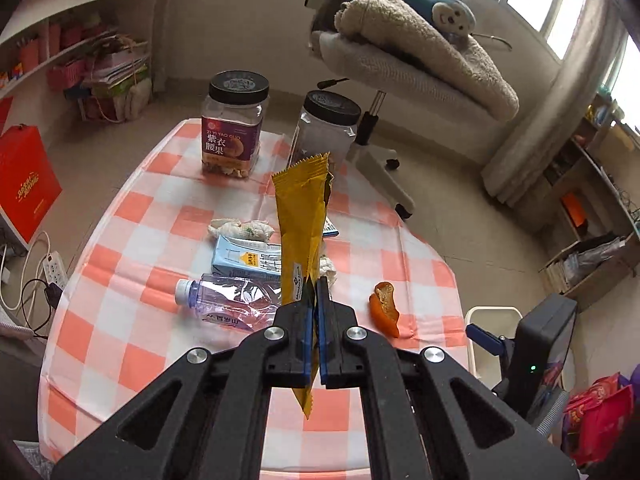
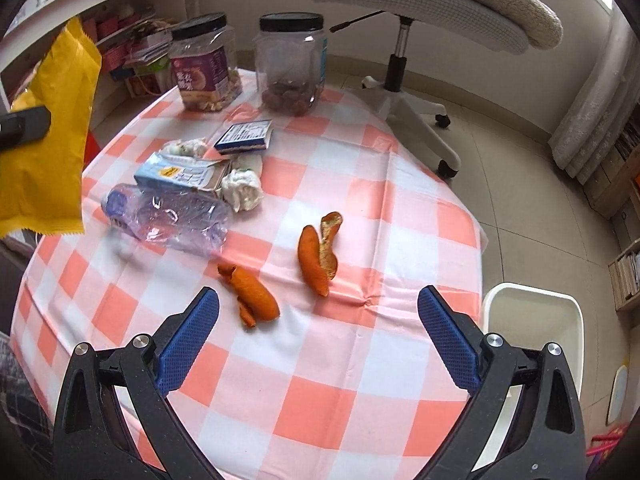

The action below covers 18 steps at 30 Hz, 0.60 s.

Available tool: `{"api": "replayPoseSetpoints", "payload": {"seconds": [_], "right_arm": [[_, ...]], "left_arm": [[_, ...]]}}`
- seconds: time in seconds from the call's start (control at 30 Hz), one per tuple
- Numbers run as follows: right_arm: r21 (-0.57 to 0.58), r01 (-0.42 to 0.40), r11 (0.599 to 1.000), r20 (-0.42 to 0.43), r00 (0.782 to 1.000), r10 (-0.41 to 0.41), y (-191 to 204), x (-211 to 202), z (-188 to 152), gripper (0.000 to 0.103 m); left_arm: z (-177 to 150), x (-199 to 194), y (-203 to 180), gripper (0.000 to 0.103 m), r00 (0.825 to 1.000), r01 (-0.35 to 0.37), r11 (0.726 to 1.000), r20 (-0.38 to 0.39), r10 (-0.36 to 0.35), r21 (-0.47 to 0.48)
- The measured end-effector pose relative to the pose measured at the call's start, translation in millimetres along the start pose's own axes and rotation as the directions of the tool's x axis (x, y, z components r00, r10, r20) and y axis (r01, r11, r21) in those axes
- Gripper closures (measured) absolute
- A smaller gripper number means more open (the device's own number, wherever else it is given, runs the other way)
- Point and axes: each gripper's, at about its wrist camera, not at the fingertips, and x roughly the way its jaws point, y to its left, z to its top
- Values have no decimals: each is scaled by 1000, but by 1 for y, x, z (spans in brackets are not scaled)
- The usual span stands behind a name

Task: Collect trash
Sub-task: 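Grasp an orange peel with the right tool while the left tool holds the yellow packet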

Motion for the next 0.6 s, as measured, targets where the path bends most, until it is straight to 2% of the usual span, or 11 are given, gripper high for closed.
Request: {"api": "replayPoseSetpoints", "payload": {"seconds": [0.1, 0.13, 0.23, 0.27, 0.4, 0.43, 0.47, 0.5, 0.6], "right_arm": [[-108, 6, 994, -28, 1000, -9, 24, 14, 0, 8], [-138, 5, 990, -45, 999, -11, 30, 21, 1, 12], [-180, -60, 982, -129, 991, 37, 41, 45, 4, 39], [-179, -90, 980, -157, 986, 62, 44, 52, 4, 42], [-185, -101, 978, -185, 981, 66, 53, 70, 3, 42], [-181, -104, 978, -194, 979, 69, 55, 75, 2, 46], [-176, -110, 978, -207, 976, 72, 56, 79, 1, 64], [-170, -108, 979, -221, 973, 69, 56, 82, 0, 77], [-122, -131, 984, -217, 971, 103, 55, 76, -2, 83]], "left_arm": [[3, -13, 12, 101, 1000, 20, 1000, 13, -20, -17], [4, -17, 15, 101, 999, 25, 1000, 21, -25, -16], [6, -26, 22, 101, 998, 58, 998, 34, -58, -8], [6, -27, 25, 101, 997, 65, 998, 34, -64, -12], [9, -31, 38, 101, 996, 79, 996, 41, -77, -44], [9, -33, 40, 101, 996, 79, 996, 44, -77, -47], [9, -33, 42, 101, 996, 78, 996, 47, -76, -49], [9, -34, 43, 101, 996, 77, 996, 50, -74, -50], [9, -36, 49, 101, 996, 73, 995, 55, -69, -65]]}}
